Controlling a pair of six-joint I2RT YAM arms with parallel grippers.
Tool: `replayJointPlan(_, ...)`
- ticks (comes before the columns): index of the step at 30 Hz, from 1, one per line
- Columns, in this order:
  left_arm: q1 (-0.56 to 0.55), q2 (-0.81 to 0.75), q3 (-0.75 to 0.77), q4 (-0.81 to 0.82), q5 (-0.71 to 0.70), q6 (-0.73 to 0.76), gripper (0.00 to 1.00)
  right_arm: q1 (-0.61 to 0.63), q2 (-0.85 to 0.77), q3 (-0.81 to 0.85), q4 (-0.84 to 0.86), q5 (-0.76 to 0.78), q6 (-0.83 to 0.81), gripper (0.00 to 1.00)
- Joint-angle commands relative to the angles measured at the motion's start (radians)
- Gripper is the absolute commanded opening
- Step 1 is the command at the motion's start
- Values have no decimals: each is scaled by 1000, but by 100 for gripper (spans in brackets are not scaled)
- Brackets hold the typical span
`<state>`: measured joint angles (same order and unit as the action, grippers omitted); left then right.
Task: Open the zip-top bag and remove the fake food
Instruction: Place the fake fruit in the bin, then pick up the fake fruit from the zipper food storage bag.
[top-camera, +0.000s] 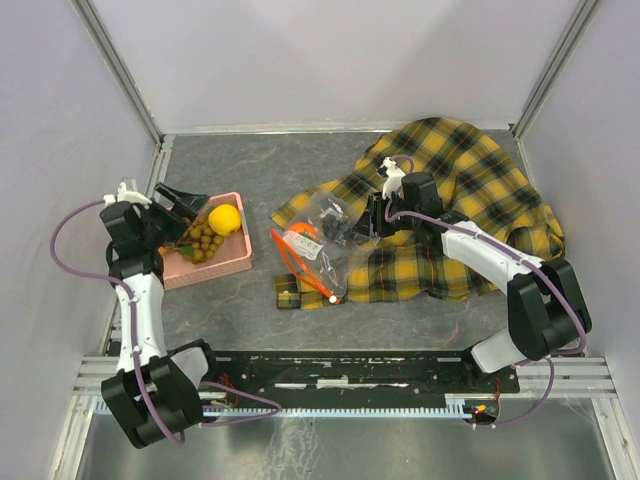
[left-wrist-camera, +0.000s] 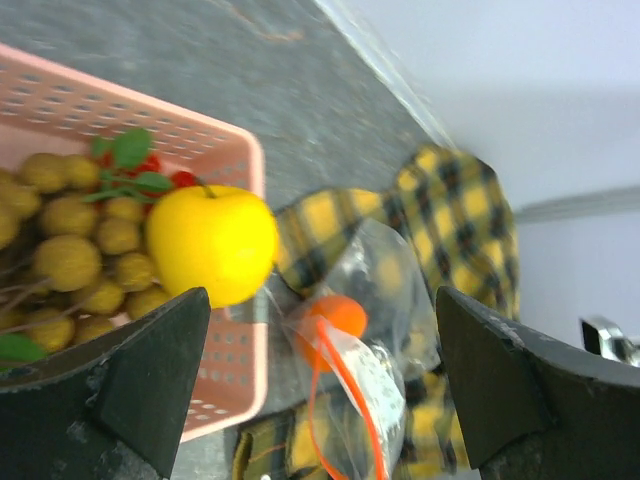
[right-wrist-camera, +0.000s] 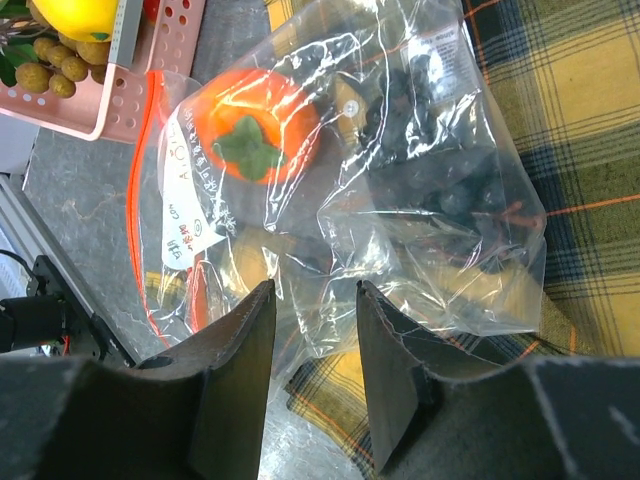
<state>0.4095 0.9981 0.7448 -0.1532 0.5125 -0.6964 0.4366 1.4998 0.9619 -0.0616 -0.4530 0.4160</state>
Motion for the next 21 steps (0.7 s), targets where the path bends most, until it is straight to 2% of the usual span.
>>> replayJointPlan(1,-40,-59,-7,92,248,59,99,2,-36,-15,68,-33,21,46)
replayJointPlan(10,-260,-165,-8,-27,152,129,99,1,-49,-30,95,-48,38,46)
replayJointPlan(21,-275,-214,-71,64,199,67,99,2,-71,-28,91,-58,37,46)
